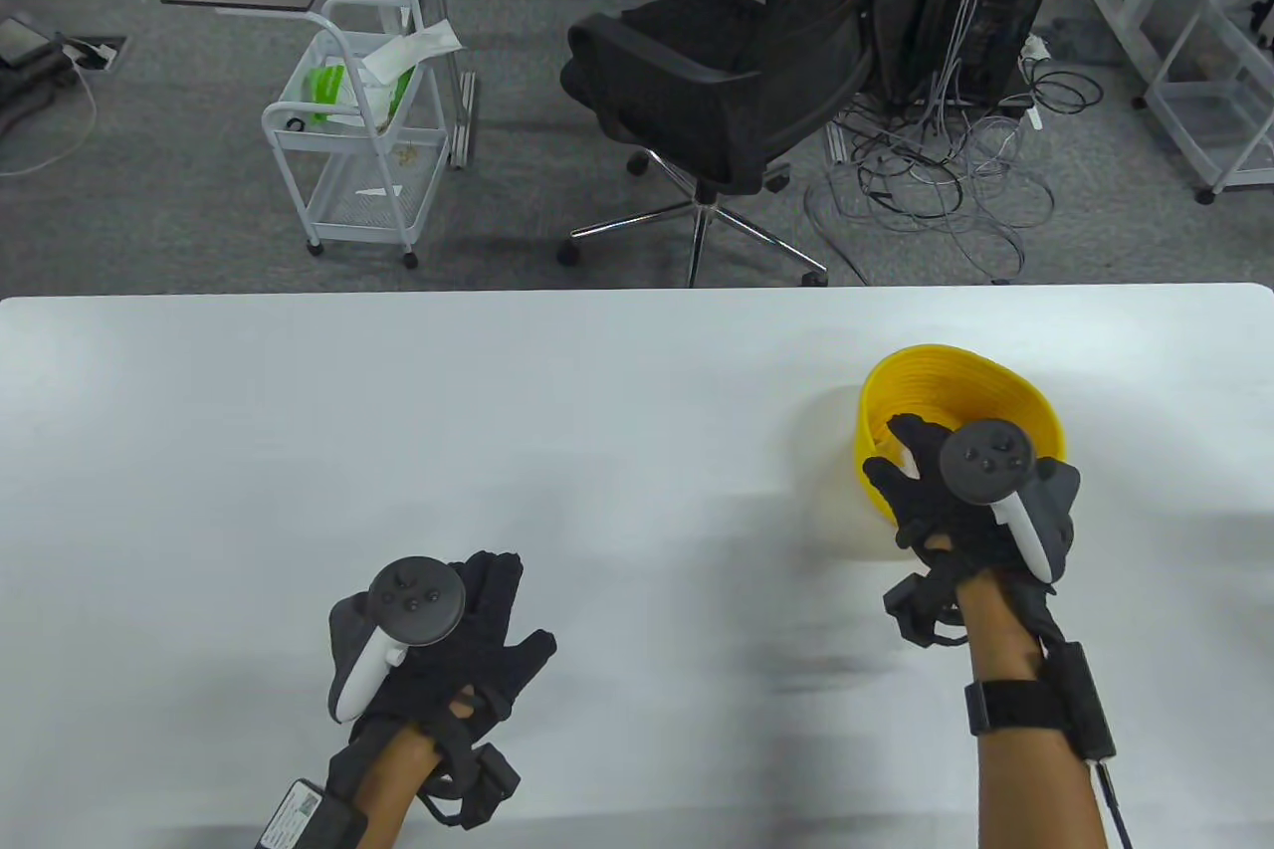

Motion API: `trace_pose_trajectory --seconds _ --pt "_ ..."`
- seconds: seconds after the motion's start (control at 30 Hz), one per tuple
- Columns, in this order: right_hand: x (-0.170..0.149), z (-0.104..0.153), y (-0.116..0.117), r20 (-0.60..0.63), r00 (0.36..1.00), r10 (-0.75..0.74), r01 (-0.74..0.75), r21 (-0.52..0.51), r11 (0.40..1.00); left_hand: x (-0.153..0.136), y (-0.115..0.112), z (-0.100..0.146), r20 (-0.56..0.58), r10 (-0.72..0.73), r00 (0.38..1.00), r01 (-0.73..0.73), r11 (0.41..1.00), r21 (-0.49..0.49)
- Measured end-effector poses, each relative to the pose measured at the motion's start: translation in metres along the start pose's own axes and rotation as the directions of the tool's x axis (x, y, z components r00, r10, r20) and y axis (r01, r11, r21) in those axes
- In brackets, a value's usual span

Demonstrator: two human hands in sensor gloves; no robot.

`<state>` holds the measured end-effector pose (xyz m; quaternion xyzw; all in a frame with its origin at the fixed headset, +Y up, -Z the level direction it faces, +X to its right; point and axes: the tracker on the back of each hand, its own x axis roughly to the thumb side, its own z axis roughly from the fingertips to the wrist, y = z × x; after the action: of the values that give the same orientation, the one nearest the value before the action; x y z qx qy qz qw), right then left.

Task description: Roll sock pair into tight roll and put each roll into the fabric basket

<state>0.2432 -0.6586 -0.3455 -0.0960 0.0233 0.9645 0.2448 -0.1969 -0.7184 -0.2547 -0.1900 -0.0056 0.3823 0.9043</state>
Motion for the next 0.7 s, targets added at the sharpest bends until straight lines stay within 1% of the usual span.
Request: trace_pose_trajectory --seconds 0.07,0.2,0.4,0.43,0.47,0.53,0.6,0.7 --pt "0.013 0.017 0.006 0.056 0.998 0.006 -0.008 0.030 1.000 0.000 0.002 0.001 0.016 0.011 1.000 -0.011 1.000 0.009" --pt "0.033 0.043 0.021 0.127 0.992 -0.022 0.013 0.071 0.997 -0.001 0.001 0.000 0.038 0.008 0.999 -0.008 1.000 -0.004" --pt "0.057 0.079 0.054 0.202 0.977 -0.066 0.039 0.136 0.990 -0.004 -0.003 -0.002 0.060 -0.005 0.998 0.008 0.999 -0.043" --pt "0.062 0.086 0.063 0.216 0.974 -0.068 0.037 0.148 0.988 -0.004 -0.005 -0.002 0.065 -0.010 0.998 0.013 0.999 -0.047" --pt "0.063 0.088 0.065 0.218 0.973 -0.069 0.036 0.151 0.988 -0.004 -0.005 -0.002 0.065 -0.012 0.998 0.015 0.999 -0.050" --pt "0.070 0.098 0.080 0.231 0.970 -0.075 0.030 0.194 0.981 -0.004 -0.007 -0.003 0.064 -0.025 0.998 0.029 0.997 -0.065" --pt "0.074 0.103 0.090 0.239 0.968 -0.084 0.026 0.236 0.971 -0.004 -0.010 -0.003 0.064 -0.030 0.997 0.035 0.996 -0.079" --pt "0.080 0.109 0.104 0.251 0.964 -0.084 0.012 0.272 0.962 -0.003 -0.013 -0.004 0.065 -0.038 0.997 0.044 0.995 -0.094"
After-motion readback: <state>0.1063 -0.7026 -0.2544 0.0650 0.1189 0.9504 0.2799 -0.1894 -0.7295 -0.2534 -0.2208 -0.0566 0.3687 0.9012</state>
